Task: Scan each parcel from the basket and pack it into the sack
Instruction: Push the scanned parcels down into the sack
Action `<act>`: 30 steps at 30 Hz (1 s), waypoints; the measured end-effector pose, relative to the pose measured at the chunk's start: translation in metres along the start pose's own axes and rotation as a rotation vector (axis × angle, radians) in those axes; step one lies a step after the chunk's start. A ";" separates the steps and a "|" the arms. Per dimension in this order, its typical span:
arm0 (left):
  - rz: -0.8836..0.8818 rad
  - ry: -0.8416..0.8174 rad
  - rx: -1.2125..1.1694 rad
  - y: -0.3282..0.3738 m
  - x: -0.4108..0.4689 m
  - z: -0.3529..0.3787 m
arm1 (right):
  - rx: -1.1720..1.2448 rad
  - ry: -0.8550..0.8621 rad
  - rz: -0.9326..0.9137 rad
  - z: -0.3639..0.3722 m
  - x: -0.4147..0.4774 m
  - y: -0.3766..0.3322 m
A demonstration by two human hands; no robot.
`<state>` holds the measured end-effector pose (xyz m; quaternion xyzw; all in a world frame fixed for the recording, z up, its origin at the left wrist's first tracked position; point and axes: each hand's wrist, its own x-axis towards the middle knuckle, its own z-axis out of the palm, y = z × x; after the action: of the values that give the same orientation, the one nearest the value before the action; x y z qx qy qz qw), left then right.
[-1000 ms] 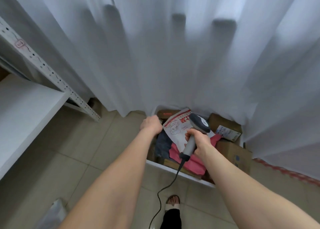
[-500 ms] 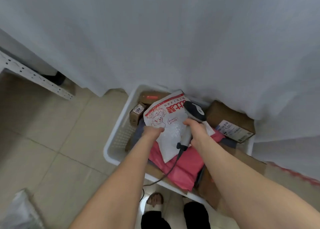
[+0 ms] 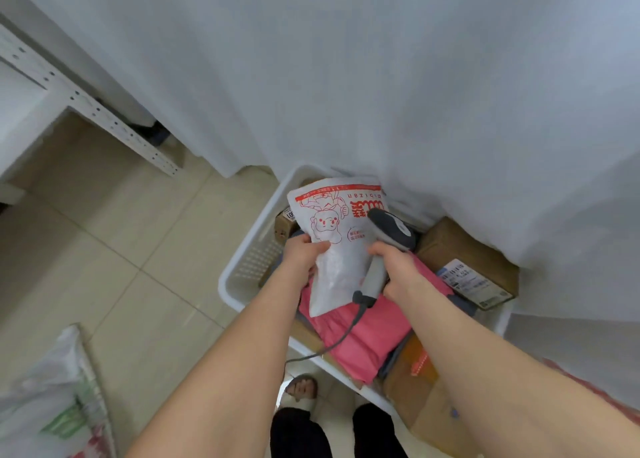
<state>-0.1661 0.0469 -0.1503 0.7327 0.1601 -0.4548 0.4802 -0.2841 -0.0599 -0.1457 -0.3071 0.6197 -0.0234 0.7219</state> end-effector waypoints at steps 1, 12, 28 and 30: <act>0.042 0.020 0.025 0.011 -0.011 -0.007 | 0.004 0.016 -0.016 0.002 -0.011 -0.007; 0.383 0.411 -0.018 0.163 -0.159 -0.138 | 0.189 -0.067 -0.075 0.052 -0.178 -0.114; 0.568 -0.020 -0.318 0.274 -0.379 -0.282 | -0.109 -0.237 -0.232 0.145 -0.384 -0.153; 0.540 0.103 -0.318 0.282 -0.386 -0.299 | -0.080 -0.194 -0.314 0.154 -0.392 -0.153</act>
<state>-0.0299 0.2411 0.3614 0.6866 0.0529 -0.2422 0.6834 -0.1813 0.0422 0.2784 -0.4294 0.4921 -0.0816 0.7528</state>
